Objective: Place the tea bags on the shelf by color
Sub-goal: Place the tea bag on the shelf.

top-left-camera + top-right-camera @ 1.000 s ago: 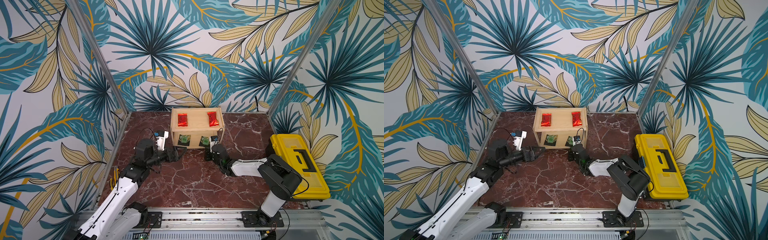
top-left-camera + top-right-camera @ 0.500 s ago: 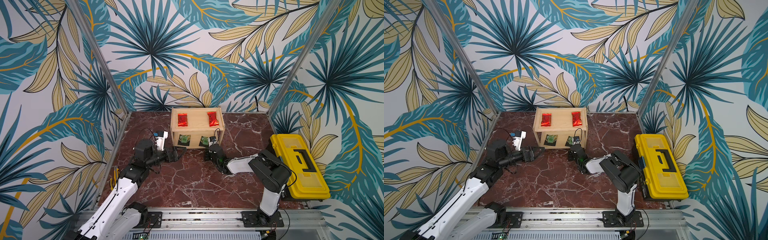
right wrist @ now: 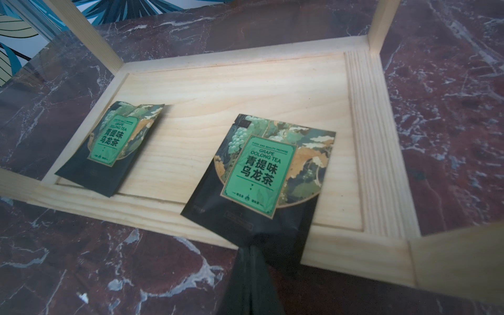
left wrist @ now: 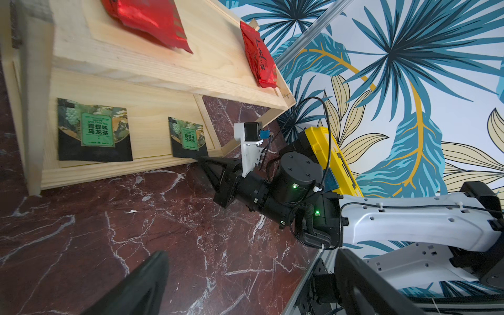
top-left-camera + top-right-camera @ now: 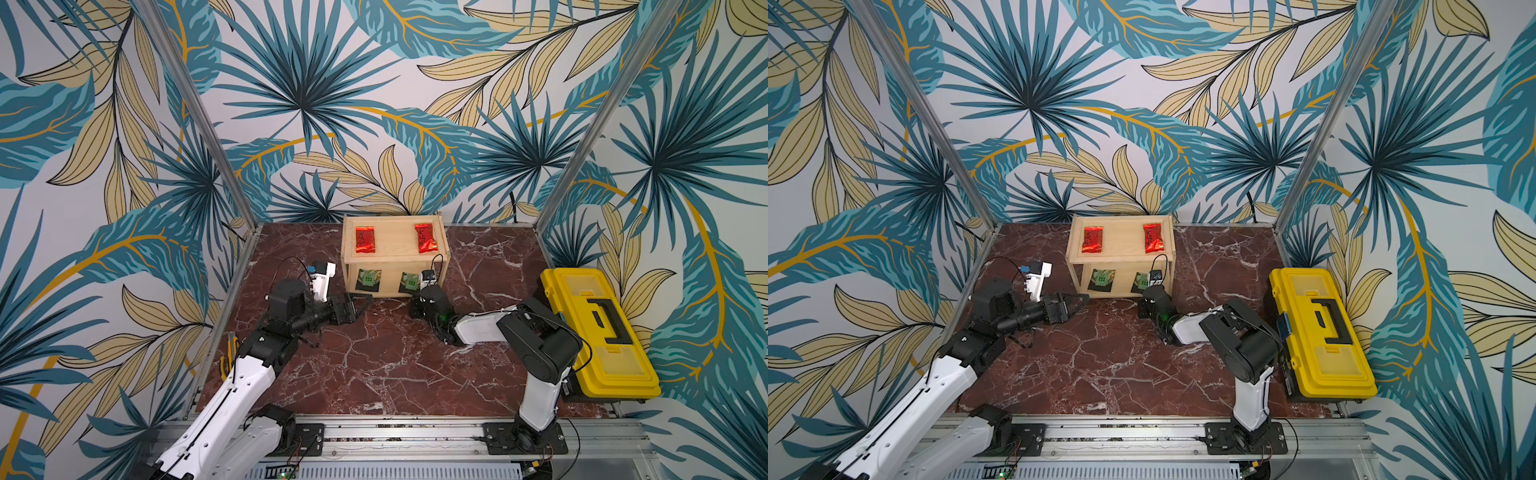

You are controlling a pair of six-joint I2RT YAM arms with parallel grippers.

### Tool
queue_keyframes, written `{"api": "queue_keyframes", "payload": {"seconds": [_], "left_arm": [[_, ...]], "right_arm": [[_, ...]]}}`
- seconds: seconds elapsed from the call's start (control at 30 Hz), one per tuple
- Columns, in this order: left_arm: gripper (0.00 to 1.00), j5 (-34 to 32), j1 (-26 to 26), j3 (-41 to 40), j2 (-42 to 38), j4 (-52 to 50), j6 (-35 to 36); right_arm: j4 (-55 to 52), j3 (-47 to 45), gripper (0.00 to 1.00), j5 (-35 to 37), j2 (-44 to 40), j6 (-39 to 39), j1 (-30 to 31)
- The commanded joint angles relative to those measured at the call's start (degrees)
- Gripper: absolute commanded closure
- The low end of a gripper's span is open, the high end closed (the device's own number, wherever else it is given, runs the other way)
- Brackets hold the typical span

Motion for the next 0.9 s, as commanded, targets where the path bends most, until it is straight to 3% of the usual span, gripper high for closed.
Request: {"api": "queue_keyframes", "payload": {"seconds": [0.0,0.87], "left_arm": [[0.0,0.5,0.5,-1.2,-1.0,0.6,0.4],[0.0,0.9,0.6,-1.6,-1.3,0.9,0.0]], "right_arm": [[0.4,0.6,1.0,1.0,0.3,-0.5,-0.2],[1.7,1.9,1.0,3.2,1.4,-1.1,-0.3]]}}
